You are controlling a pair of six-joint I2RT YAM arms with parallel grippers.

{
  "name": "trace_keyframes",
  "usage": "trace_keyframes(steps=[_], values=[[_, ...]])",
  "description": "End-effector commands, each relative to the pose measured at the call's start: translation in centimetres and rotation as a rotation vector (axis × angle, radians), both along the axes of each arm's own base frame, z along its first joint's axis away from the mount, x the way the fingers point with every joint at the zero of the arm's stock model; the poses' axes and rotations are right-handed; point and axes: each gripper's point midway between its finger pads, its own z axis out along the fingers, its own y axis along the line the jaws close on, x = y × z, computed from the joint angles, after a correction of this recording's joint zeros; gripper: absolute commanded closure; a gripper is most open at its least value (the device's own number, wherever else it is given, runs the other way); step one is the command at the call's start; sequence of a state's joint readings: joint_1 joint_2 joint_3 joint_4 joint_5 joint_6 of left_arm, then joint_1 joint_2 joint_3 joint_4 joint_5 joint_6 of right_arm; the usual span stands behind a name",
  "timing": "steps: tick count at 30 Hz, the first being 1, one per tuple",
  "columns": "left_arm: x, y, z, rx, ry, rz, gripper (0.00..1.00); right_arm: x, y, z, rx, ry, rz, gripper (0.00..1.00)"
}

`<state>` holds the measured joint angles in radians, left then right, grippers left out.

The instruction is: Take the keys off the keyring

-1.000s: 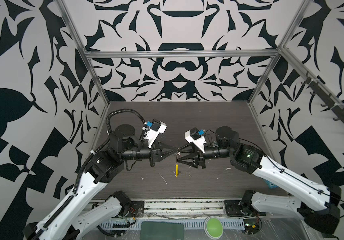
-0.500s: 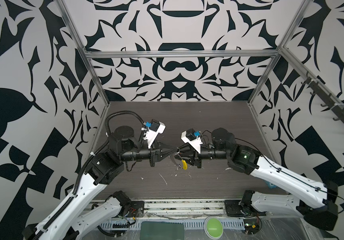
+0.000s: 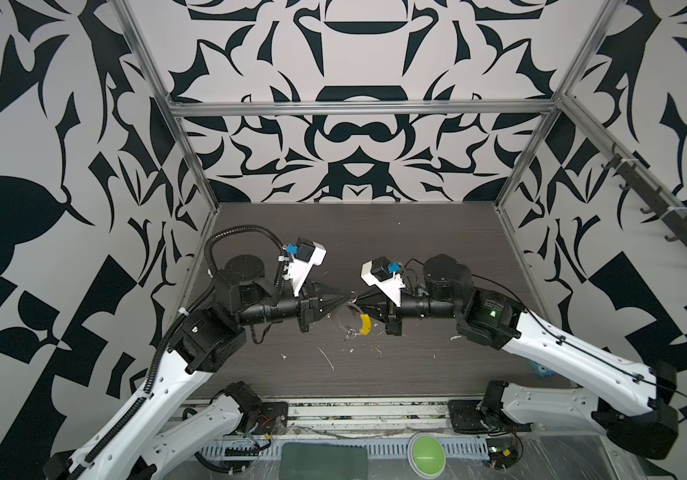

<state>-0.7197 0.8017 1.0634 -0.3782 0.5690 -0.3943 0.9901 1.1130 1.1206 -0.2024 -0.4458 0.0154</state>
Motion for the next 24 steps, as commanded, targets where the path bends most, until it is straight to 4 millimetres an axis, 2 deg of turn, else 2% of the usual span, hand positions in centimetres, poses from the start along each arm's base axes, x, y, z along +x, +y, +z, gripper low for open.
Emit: trace_keyframes(steps=[1,8,15,19,24], values=[[0.6,0.2,0.9,-0.042,-0.029,0.046,1.00,-0.3,0.5,2.5,0.038,-0.084,0.000,1.00],[1.9,0.8,0.8,-0.079,-0.038,0.137,1.00,-1.0,1.9,2.9,0.028,-0.158,0.014,1.00],[2.1,0.5,0.0,-0.094,-0.023,0.138,1.00,-1.3,3.3,3.0,0.042,-0.185,0.036,1.00],[2.4,1.3,-0.5,-0.084,-0.039,0.184,1.00,-1.1,3.2,1.8,0.029,-0.160,0.020,1.00],[2.9,2.7,-1.4,-0.060,-0.069,0.269,1.00,-0.5,1.9,-0.4,0.003,-0.121,-0.038,1.00]])
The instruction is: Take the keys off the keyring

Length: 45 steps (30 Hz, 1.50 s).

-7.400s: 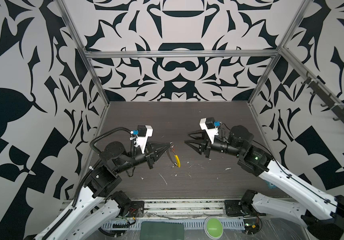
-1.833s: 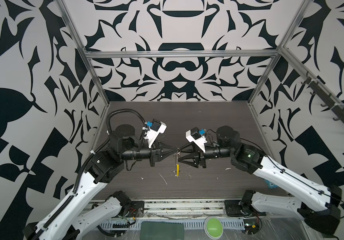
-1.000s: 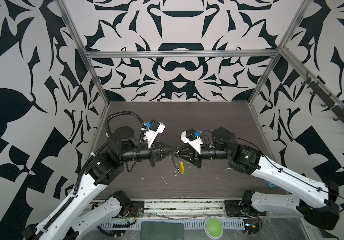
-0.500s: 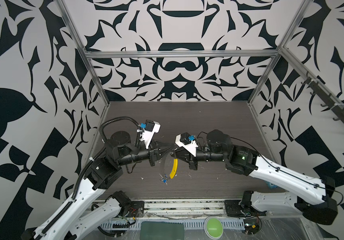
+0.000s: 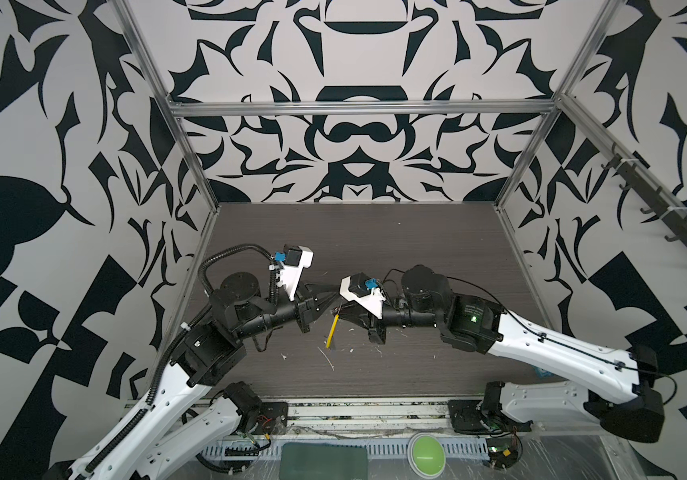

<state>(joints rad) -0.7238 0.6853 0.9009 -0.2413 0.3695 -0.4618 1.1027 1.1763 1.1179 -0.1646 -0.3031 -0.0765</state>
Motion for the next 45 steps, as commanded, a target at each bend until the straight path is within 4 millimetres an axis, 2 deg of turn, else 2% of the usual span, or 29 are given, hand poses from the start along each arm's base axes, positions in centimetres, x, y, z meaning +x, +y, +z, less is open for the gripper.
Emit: trace_keyframes(steps=[1,5,8,11,13,16,19,21,25,26,27,29,32,35,38,41,43,45], values=[[0.9,1.2,-0.1,0.008,-0.043,0.090,1.00,0.5,-1.0,1.1,0.061,-0.006,-0.051,1.00],[1.7,2.4,-1.2,0.034,-0.039,0.176,1.00,2.0,-2.4,-0.5,0.035,0.023,-0.117,1.00],[2.2,3.5,-1.7,0.046,-0.044,0.245,1.00,4.4,-3.8,-2.4,0.025,0.079,-0.196,1.00],[2.2,4.4,-1.7,0.038,-0.056,0.282,1.00,7.6,-5.4,-5.8,-0.005,0.196,-0.308,1.00],[2.1,4.7,-1.7,0.025,-0.059,0.297,1.00,9.8,-6.7,-9.1,-0.026,0.287,-0.402,1.00],[2.3,5.1,-1.9,0.004,-0.062,0.319,1.00,11.8,-8.3,-13.9,-0.075,0.381,-0.517,1.00],[2.4,4.9,-2.1,-0.016,-0.053,0.318,1.00,12.7,-9.5,-18.2,-0.155,0.458,-0.608,1.00],[2.4,4.6,-2.3,-0.019,-0.045,0.309,1.00,13.0,-10.0,-20.3,-0.203,0.500,-0.653,1.00],[2.5,4.4,-2.5,-0.016,-0.034,0.300,1.00,13.1,-11.0,-23.2,-0.267,0.549,-0.716,1.00],[2.5,4.3,-2.5,-0.015,-0.032,0.299,1.00,13.1,-11.1,-23.5,-0.275,0.557,-0.726,0.95],[2.5,4.4,-2.6,-0.016,-0.030,0.301,1.00,13.0,-11.2,-23.7,-0.279,0.564,-0.730,0.84],[2.5,4.4,-2.6,-0.020,-0.023,0.303,1.00,13.0,-11.3,-23.6,-0.273,0.565,-0.741,0.69],[2.6,4.3,-2.8,-0.026,-0.012,0.306,1.00,13.0,-11.2,-21.9,-0.232,0.542,-0.730,0.56],[2.8,4.3,-2.9,-0.030,0.000,0.308,1.00,13.2,-10.9,-18.7,-0.180,0.497,-0.702,0.52],[3.0,4.0,-2.8,-0.033,0.011,0.312,1.00,12.8,-9.9,-13.2,-0.061,0.441,-0.625,0.50],[3.4,3.8,-2.7,-0.030,0.027,0.319,1.00,11.7,-8.3,-6.8,0.060,0.364,-0.506,0.49],[3.7,3.8,-2.5,-0.031,0.032,0.327,1.00,10.0,-7.0,-2.6,0.125,0.297,-0.409,0.49],[4.0,3.7,-2.4,-0.033,0.035,0.336,1.00,8.5,-5.7,0.5,0.173,0.244,-0.330,0.48]])
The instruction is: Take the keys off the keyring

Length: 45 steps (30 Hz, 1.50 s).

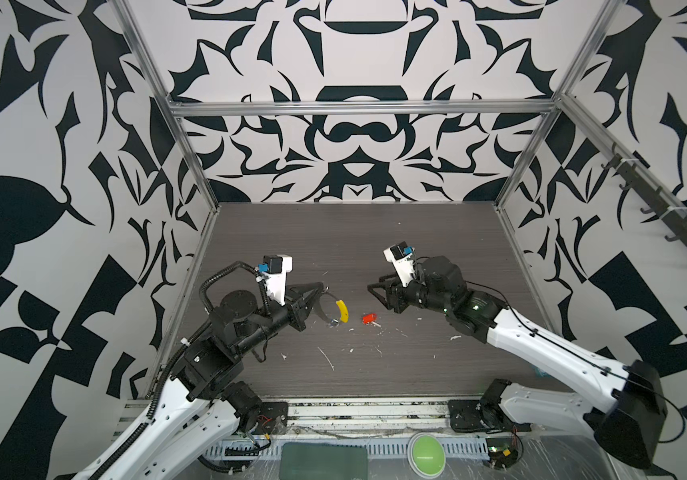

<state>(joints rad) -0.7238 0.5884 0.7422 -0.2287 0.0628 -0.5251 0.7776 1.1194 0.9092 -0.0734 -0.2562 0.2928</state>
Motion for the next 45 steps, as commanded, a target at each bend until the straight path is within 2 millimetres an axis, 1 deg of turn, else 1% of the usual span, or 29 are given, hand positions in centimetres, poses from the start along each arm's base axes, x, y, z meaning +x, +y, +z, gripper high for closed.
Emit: trace_keyframes(steps=[1,3,4,7,9,11,14,18,20,21,23,25,26,27,28,29,30,31,33,34,36,39,42,45], values=[[0.4,0.2,2.6,-0.058,-0.038,0.025,1.00,-3.2,2.4,7.7,0.139,-0.170,0.171,0.48],[0.4,0.0,2.9,-0.063,-0.041,0.019,1.00,-4.6,3.5,9.3,0.180,-0.200,0.236,0.46],[0.5,-0.1,3.1,-0.064,-0.042,0.016,1.00,-5.0,4.1,9.9,0.191,-0.204,0.263,0.46],[0.6,-0.4,3.5,-0.065,-0.040,0.005,1.00,-5.6,5.4,9.8,0.180,-0.207,0.305,0.45],[0.5,-0.6,3.8,-0.069,-0.041,-0.006,1.00,-5.8,6.3,9.3,0.150,-0.210,0.324,0.44],[0.5,-0.8,4.0,-0.074,-0.041,-0.012,1.00,-5.5,7.0,8.4,0.106,-0.215,0.316,0.44],[0.3,-1.0,4.3,-0.085,-0.043,-0.029,1.00,-4.4,7.3,6.8,0.049,-0.211,0.281,0.44],[0.1,-1.2,4.4,-0.090,-0.038,-0.045,1.00,-4.0,7.8,5.6,0.025,-0.198,0.283,0.45],[0.1,-1.2,4.4,-0.090,-0.035,-0.046,1.00,-4.2,8.1,5.2,0.030,-0.178,0.313,0.50],[0.1,-1.2,4.3,-0.089,-0.034,-0.046,1.00,-4.4,8.2,5.1,0.039,-0.164,0.329,0.54],[0.1,-1.1,4.3,-0.088,-0.033,-0.040,1.00,-4.5,8.2,4.9,0.049,-0.142,0.351,0.65],[0.1,-1.0,4.2,-0.080,-0.027,-0.035,1.00,-4.4,8.1,5.0,0.066,-0.121,0.364,0.82],[0.0,-0.8,4.1,-0.075,-0.023,-0.032,1.00,-4.2,7.9,5.0,0.074,-0.111,0.365,0.88],[0.0,-0.7,3.9,-0.065,-0.017,-0.029,0.87,-4.0,7.6,5.2,0.085,-0.098,0.365,0.95],[-0.1,-0.5,3.8,-0.055,-0.018,-0.025,0.71,-3.9,7.2,5.4,0.099,-0.085,0.370,1.00],[-0.3,-0.4,3.7,-0.049,-0.023,-0.027,0.60,-3.8,6.9,5.7,0.110,-0.078,0.379,1.00],[-0.5,-0.2,3.6,-0.041,-0.029,-0.032,0.50,-3.8,6.5,5.9,0.117,-0.068,0.391,1.00],[-0.8,0.0,3.5,-0.030,-0.041,-0.035,0.43,-3.9,6.2,6.1,0.124,-0.054,0.412,1.00],[-1.6,0.3,3.3,-0.010,-0.073,-0.057,0.33,-4.1,5.4,6.3,0.137,-0.018,0.455,1.00],[-2.1,0.2,3.3,-0.005,-0.084,-0.081,0.29,-4.2,5.0,6.4,0.143,0.001,0.478,1.00],[-3.2,-0.2,3.2,-0.002,-0.098,-0.144,0.25,-4.9,4.4,6.7,0.158,0.039,0.550,1.00],[-4.1,-0.8,2.5,0.009,-0.076,-0.212,0.23,-6.7,3.9,7.3,0.162,0.063,0.654,1.00],[-4.3,-1.5,1.7,0.020,-0.043,-0.251,0.23,-8.1,3.5,8.3,0.185,0.060,0.720,1.00],[-4.8,-2.3,1.8,0.006,-0.033,-0.308,0.22,-9.1,3.3,9.1,0.216,0.066,0.774,1.00]])
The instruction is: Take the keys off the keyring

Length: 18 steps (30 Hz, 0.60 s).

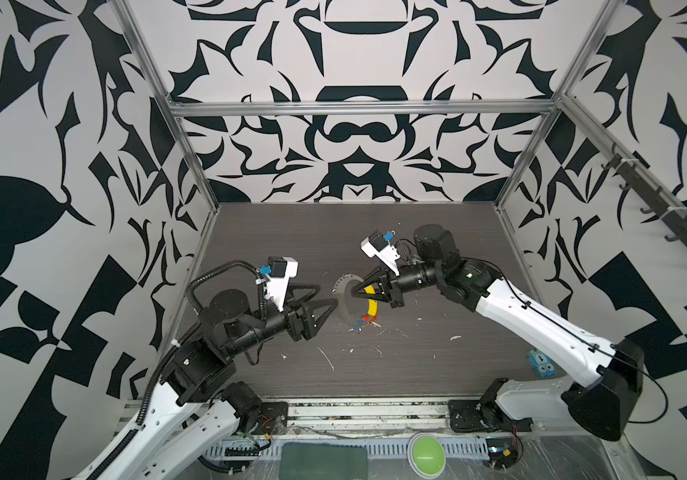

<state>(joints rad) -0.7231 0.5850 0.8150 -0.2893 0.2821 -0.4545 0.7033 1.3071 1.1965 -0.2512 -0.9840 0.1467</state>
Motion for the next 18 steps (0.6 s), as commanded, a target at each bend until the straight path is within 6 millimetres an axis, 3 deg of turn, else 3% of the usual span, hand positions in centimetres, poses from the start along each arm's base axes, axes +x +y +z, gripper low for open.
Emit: trace_keyframes(steps=[1,10,18], values=[[-1.2,-1.0,-0.3,-0.002,0.017,-0.100,0.22,-2.9,-0.6,3.6,0.103,-0.026,0.139,1.00],[-1.9,-2.4,0.0,-0.042,0.048,-0.193,0.57,-2.7,-0.3,4.4,0.132,-0.017,0.148,1.00],[-0.3,-2.5,0.3,-0.098,0.079,-0.118,0.96,-1.6,-0.3,4.2,0.120,-0.031,0.054,0.97]])
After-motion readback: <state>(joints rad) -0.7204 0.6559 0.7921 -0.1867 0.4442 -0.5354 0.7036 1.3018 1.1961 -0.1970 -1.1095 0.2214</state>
